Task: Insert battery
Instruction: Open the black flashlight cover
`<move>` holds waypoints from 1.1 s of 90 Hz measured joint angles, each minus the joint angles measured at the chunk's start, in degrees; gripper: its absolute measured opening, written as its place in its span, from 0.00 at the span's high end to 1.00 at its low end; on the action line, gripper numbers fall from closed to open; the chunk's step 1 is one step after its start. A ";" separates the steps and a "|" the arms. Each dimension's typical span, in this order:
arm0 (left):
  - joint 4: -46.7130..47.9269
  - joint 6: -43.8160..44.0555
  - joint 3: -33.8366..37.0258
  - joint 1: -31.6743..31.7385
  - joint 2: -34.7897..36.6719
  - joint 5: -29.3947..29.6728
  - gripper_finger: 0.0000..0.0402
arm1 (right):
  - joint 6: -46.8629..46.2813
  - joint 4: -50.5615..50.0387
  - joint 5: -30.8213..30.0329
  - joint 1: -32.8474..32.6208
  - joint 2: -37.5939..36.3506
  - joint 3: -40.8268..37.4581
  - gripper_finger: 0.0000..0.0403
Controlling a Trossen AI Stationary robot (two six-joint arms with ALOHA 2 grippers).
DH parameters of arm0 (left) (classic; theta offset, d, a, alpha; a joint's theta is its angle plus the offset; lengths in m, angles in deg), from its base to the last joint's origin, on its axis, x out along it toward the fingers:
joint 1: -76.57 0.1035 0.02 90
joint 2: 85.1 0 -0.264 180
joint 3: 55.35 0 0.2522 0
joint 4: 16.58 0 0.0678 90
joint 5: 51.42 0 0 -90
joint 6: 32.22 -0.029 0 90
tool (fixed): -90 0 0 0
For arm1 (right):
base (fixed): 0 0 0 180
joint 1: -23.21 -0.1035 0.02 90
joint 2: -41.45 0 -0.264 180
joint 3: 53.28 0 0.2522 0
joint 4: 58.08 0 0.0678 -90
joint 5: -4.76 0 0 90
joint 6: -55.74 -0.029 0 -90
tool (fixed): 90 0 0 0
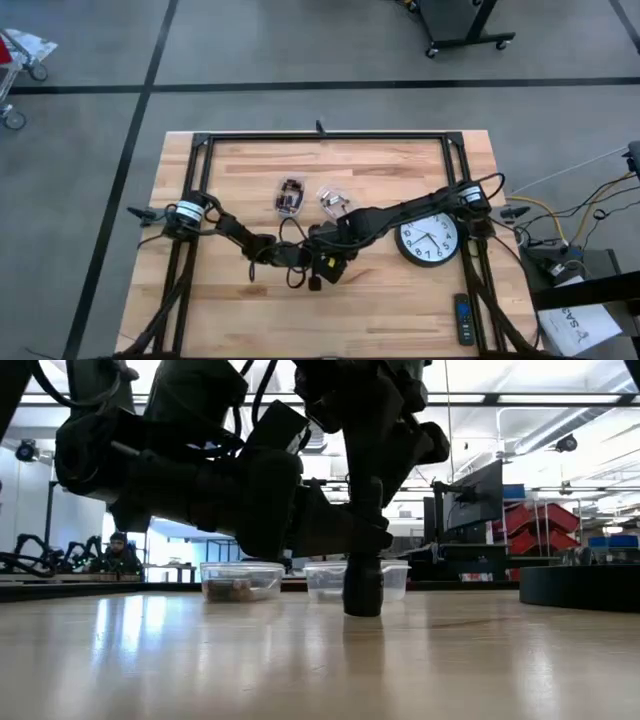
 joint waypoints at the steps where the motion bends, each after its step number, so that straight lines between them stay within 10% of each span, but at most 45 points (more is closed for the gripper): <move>1: 0.00 0.01 0.00 0.00 0.00 0.00 0.76 | 0.00 0.01 0.01 0.01 0.00 0.00 0.63; 55: -0.03 0.55 -0.02 0.03 0.00 0.09 0.76 | 7.46 0.32 -1.17 0.08 0.00 0.00 0.78; 99: 0.30 -0.39 0.05 -0.04 0.00 0.03 0.76 | 70.08 -0.30 -1.54 0.17 -0.02 -0.07 0.80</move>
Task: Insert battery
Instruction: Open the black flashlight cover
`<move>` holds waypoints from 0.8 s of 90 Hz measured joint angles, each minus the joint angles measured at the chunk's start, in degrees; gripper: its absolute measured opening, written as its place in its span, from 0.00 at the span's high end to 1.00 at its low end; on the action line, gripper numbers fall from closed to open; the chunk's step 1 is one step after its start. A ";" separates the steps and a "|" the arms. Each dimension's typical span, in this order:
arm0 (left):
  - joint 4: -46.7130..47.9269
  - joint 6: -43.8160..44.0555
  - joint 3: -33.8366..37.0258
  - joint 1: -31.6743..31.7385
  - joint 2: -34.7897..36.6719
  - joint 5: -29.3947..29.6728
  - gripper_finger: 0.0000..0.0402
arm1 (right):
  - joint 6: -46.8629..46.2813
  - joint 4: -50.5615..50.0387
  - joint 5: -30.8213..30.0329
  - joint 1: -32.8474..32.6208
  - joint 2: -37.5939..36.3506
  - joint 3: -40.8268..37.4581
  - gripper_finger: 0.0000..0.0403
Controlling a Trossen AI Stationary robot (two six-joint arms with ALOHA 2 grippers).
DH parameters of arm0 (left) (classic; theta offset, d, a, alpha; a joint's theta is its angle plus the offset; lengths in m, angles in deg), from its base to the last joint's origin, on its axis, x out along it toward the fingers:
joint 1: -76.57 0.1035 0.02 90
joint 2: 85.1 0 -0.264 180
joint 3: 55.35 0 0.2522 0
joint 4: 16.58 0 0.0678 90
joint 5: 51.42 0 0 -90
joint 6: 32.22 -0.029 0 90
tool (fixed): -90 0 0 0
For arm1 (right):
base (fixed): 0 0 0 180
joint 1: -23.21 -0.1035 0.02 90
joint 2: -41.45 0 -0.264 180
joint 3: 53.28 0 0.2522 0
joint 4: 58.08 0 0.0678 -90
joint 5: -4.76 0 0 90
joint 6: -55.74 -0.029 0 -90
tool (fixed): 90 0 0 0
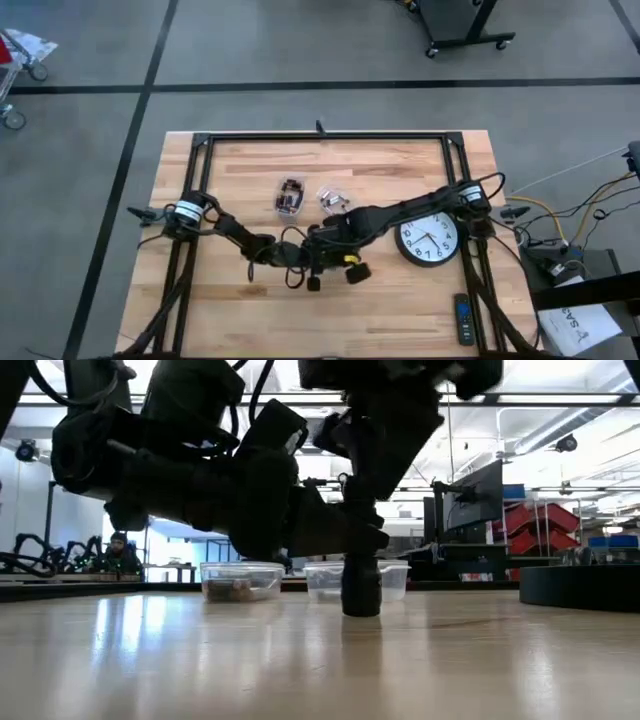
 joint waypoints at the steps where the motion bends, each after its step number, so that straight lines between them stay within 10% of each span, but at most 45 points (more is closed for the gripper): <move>1: 0.00 0.00 0.00 0.00 0.00 0.03 0.76 | 0.54 0.03 -0.07 0.00 0.00 0.00 0.80; 44: -0.23 0.86 -0.18 0.07 -0.02 0.33 0.76 | -45.11 -2.73 -0.38 -1.56 0.00 0.02 0.76; 72: -0.13 0.88 -0.18 0.07 0.00 0.41 0.76 | -50.41 -1.80 -18.96 -9.57 0.07 -1.04 0.72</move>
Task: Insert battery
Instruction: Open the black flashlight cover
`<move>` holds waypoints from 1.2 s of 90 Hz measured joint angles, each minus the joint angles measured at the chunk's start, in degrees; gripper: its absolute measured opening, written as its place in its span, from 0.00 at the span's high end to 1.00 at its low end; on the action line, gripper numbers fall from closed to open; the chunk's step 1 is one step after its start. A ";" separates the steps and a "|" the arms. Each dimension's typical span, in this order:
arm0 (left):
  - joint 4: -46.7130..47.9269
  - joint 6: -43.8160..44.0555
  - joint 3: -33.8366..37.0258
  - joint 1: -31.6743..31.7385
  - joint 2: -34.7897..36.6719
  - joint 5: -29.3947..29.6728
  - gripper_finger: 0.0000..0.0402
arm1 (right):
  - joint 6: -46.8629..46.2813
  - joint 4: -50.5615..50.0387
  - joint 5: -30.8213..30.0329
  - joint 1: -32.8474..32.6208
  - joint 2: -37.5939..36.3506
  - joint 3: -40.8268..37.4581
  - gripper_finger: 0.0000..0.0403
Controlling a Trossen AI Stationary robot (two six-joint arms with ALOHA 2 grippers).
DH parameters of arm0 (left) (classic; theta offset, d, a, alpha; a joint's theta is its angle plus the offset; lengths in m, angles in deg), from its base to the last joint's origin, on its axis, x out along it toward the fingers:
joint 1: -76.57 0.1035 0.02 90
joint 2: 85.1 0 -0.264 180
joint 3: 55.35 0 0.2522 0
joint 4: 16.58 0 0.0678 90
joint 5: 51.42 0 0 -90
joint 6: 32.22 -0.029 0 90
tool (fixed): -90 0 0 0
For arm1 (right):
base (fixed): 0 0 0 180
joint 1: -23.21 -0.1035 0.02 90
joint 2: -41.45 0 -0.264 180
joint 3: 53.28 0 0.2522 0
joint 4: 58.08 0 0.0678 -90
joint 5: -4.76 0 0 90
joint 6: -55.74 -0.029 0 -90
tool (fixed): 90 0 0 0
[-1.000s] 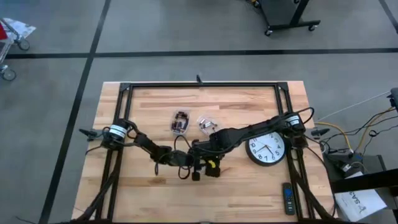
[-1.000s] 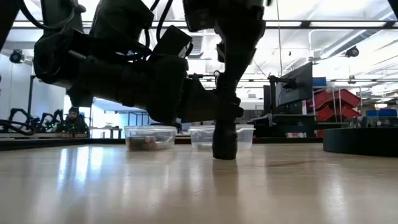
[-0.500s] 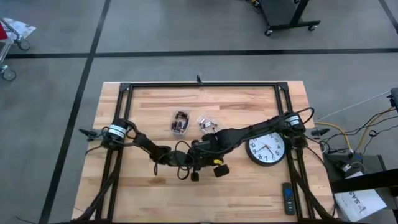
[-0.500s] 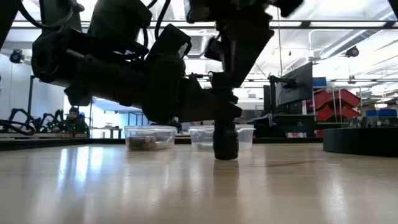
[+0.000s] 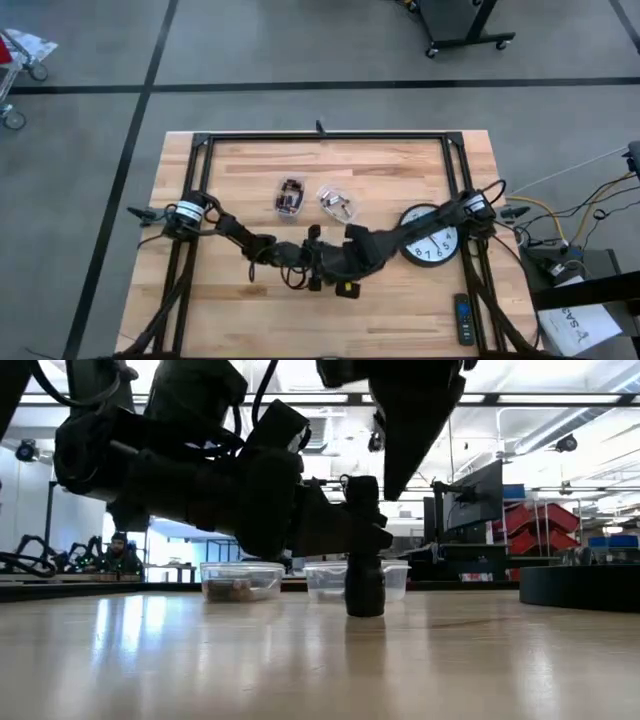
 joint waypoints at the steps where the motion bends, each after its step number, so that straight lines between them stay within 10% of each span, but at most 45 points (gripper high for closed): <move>1: 0.00 0.03 0.00 0.00 0.00 0.00 0.76 | 0.00 0.42 -0.76 -0.19 0.00 -0.17 0.73; 73: -0.15 1.54 0.17 0.02 0.00 -0.58 0.76 | -3.55 13.55 -16.37 -3.85 -0.24 -11.62 0.95; 108: -0.23 0.98 -0.07 0.07 0.00 -1.33 0.76 | -10.46 1.58 -17.02 -3.72 -4.83 -11.96 1.00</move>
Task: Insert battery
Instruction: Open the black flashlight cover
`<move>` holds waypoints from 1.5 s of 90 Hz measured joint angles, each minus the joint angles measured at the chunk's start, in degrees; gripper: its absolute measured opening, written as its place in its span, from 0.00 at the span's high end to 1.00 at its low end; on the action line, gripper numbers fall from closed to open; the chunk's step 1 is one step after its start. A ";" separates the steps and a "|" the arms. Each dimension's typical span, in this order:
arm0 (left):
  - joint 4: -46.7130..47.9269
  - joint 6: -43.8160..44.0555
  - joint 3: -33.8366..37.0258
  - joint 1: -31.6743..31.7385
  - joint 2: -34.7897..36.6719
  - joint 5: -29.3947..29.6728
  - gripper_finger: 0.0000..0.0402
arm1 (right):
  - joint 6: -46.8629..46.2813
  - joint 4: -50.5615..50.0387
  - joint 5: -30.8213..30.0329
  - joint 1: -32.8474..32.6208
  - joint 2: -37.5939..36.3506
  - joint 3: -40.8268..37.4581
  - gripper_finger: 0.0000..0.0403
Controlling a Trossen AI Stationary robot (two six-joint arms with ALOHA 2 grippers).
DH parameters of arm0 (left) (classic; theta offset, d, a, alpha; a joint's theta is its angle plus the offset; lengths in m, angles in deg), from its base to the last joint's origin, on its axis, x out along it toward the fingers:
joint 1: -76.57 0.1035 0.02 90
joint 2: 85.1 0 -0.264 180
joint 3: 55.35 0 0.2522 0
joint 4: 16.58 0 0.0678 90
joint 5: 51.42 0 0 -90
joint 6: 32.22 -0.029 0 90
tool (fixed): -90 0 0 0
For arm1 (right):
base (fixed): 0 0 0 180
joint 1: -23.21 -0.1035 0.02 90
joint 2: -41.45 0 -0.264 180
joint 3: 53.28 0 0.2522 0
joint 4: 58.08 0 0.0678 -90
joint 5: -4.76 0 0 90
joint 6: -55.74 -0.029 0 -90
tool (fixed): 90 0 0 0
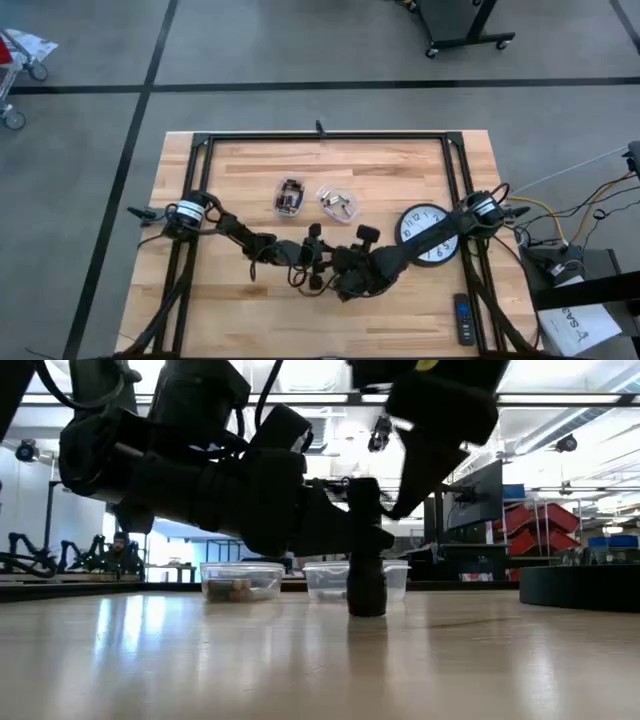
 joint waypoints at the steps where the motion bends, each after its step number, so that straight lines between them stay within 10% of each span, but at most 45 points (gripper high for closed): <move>1: 0.01 0.00 0.00 0.00 0.00 0.01 0.76 | -0.03 -0.83 0.05 0.00 -0.23 0.00 1.00; 30: -0.01 0.04 0.07 0.00 0.00 0.06 0.77 | 3.70 -3.09 5.06 1.43 -4.61 0.24 0.96; 47: -0.01 0.21 0.09 0.02 0.00 0.11 0.77 | 1.65 8.51 14.91 3.90 -4.61 0.26 0.79; 76: 0.01 0.28 0.09 0.02 0.00 0.39 0.77 | 3.72 13.15 12.81 4.63 -3.88 0.00 0.55; 135: 0.07 0.37 0.20 0.03 0.00 1.37 0.77 | 1.48 21.08 11.17 4.61 -2.49 -3.96 0.76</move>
